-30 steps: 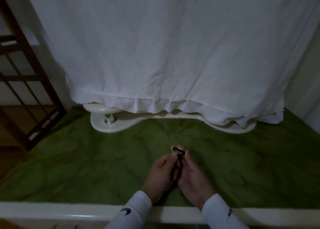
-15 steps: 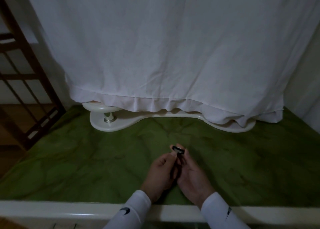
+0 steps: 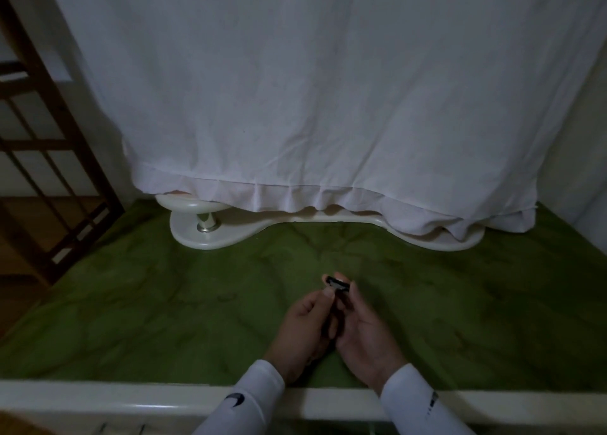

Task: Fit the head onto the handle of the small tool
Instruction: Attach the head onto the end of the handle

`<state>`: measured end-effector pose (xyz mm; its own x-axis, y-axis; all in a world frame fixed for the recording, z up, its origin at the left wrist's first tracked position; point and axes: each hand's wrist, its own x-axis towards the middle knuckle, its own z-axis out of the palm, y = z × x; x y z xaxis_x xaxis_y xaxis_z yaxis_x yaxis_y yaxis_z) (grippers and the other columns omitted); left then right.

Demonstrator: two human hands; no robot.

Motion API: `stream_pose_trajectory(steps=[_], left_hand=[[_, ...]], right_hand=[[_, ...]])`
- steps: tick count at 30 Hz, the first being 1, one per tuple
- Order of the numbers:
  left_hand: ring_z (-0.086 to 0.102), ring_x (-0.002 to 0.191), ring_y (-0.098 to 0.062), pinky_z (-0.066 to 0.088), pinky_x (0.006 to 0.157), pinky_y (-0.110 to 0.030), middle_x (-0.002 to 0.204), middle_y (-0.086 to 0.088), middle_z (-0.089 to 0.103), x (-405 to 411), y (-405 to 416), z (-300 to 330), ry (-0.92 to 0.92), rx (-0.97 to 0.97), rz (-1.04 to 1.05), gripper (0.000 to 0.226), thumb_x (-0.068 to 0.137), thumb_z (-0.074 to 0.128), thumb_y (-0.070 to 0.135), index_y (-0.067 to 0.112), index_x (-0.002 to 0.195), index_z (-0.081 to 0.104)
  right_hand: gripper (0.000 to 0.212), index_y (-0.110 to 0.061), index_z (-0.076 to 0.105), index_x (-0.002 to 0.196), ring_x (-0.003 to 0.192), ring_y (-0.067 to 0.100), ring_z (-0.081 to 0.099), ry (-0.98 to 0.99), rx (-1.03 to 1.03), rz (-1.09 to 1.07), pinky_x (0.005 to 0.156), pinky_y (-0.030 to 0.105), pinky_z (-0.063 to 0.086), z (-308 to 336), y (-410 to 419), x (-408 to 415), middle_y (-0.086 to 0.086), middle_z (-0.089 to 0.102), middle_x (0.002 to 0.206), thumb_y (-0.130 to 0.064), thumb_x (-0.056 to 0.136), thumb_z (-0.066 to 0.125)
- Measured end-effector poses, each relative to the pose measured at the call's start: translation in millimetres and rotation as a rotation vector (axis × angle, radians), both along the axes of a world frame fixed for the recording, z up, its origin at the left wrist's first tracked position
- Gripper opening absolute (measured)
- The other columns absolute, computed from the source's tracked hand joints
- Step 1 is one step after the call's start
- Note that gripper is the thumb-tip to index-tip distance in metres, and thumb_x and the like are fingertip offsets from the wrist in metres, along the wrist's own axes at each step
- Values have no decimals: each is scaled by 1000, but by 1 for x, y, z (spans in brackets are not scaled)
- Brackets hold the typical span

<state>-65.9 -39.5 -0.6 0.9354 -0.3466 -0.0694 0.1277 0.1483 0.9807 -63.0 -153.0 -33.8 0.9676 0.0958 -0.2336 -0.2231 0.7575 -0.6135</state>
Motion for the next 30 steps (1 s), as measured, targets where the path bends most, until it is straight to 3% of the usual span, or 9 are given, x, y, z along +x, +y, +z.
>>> stream_pose_trajectory(steps=[6,20,30], left_hand=[[25,28,-11,20,32,-14,39,-1,39,1,1,-3,9,-15,-13,47,100,41,34,5,64,49],[26,27,-10,19,31,-15,43,-3,45,1,4,-1,23,-97,-80,40,98,45,31,4,69,51],[28,28,-7,22,31,-14,37,5,43,-1,2,-3,-4,-58,-78,39,95,49,35,6,68,50]], right_hand=[[41,-16,68,116,110,24,66,-14,38,-13,75,34,58,0,1,0,12,70,120,-39,86,52],[40,-18,72,112,111,23,65,-23,14,38,78,34,57,1,-2,-1,11,71,118,-42,90,48],[34,-16,79,95,96,20,72,-26,7,2,84,38,47,7,-2,-1,10,76,104,-36,82,55]])
